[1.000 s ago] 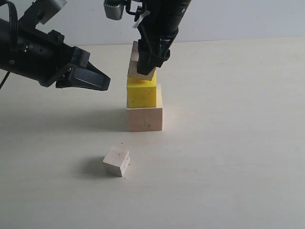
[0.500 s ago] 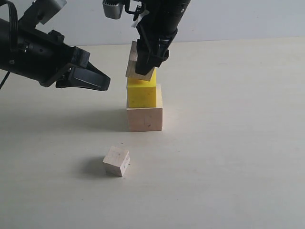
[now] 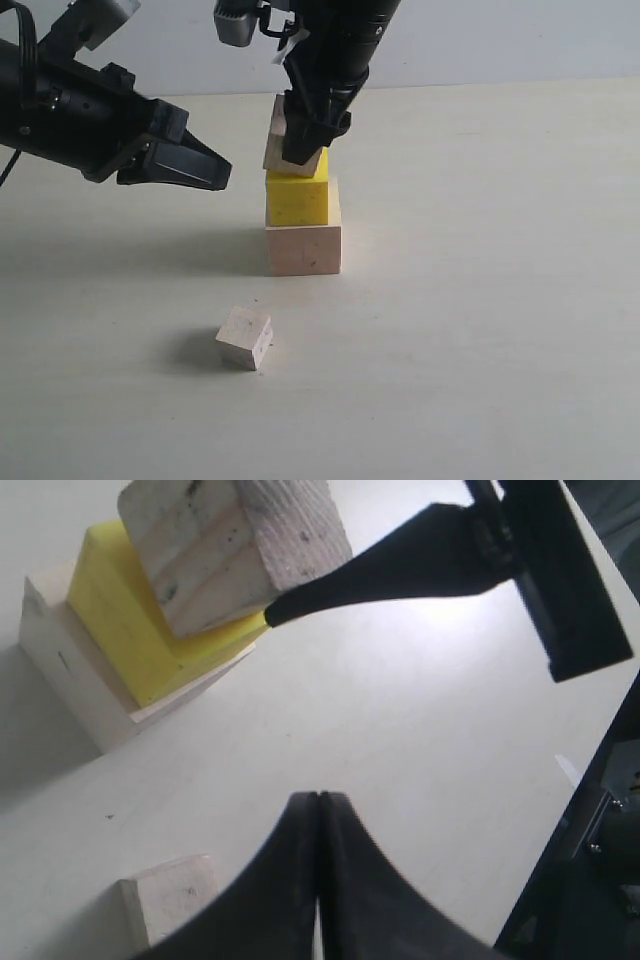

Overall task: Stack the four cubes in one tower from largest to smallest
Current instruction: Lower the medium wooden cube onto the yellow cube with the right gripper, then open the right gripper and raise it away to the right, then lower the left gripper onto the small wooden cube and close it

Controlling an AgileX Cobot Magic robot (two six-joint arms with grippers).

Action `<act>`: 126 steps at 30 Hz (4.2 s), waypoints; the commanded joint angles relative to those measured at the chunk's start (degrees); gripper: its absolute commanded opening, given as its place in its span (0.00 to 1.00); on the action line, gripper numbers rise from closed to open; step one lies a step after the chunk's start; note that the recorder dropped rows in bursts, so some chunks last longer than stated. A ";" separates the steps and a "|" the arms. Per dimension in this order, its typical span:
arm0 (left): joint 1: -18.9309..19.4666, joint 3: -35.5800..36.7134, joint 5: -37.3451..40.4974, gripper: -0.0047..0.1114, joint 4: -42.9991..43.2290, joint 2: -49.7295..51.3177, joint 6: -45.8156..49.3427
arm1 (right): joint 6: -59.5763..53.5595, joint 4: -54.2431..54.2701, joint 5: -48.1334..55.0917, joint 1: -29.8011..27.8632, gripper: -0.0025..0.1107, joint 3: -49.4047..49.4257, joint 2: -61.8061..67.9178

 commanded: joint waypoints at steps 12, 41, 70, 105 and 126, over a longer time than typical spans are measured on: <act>0.17 -0.08 0.25 0.04 -0.20 -0.59 0.62 | 2.62 0.84 -0.25 0.03 0.62 -0.45 -0.19; 0.17 -0.08 0.26 0.04 0.02 -0.59 0.76 | 18.04 -5.43 -0.25 -0.08 0.45 -0.45 -9.22; 0.17 -0.08 -1.48 0.04 0.30 -0.59 2.90 | 33.55 11.30 -28.33 -15.12 0.02 40.23 -37.39; -19.88 -0.08 -5.82 0.04 38.88 3.92 -44.56 | 61.82 -16.37 -15.95 -15.00 0.02 67.67 -77.60; -20.44 -0.08 -10.52 0.58 42.43 11.81 -48.29 | 61.47 -16.60 -15.45 -15.00 0.02 67.67 -79.40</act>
